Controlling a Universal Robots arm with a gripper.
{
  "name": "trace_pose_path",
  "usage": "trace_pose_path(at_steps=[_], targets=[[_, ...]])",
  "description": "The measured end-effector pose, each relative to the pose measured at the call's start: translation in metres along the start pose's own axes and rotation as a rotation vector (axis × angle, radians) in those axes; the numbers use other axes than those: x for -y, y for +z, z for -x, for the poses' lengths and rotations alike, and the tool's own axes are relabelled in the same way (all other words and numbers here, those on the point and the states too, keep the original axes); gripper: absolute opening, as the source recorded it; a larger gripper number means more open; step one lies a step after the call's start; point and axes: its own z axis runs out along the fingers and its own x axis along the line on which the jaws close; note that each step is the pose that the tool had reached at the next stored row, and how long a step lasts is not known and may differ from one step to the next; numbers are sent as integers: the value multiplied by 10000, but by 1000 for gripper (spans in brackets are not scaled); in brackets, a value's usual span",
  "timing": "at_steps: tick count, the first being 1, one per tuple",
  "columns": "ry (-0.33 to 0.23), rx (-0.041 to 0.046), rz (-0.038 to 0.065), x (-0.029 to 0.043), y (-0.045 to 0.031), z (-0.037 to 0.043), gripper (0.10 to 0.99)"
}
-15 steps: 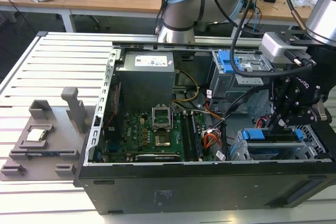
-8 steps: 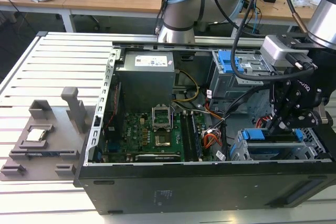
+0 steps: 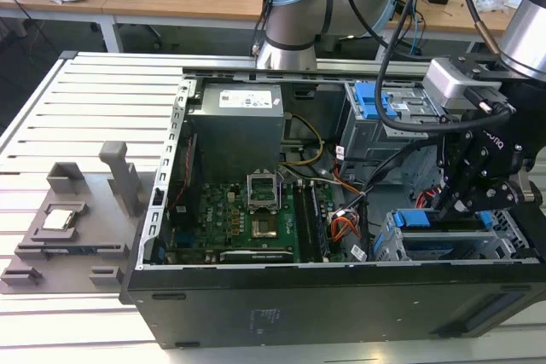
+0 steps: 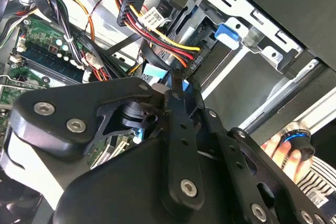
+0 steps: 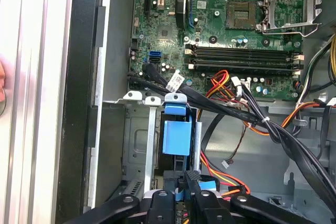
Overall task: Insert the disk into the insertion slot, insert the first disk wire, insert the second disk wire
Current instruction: 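Insert the second disk wire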
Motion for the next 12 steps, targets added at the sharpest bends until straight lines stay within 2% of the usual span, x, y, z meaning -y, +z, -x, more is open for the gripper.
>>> trace_pose_path(at_steps=[2,4,9,10,11,12], targets=[[0,15,-2,-1,-26,-2,227],[0,0,0,-7,-128,-12,227],[1,-1,0,-15,-309,-8,227],[1,1,0,-17,-355,-1,145],[1,-1,0,-20,-428,-2,106],[0,1,0,-21,-444,-3,106]])
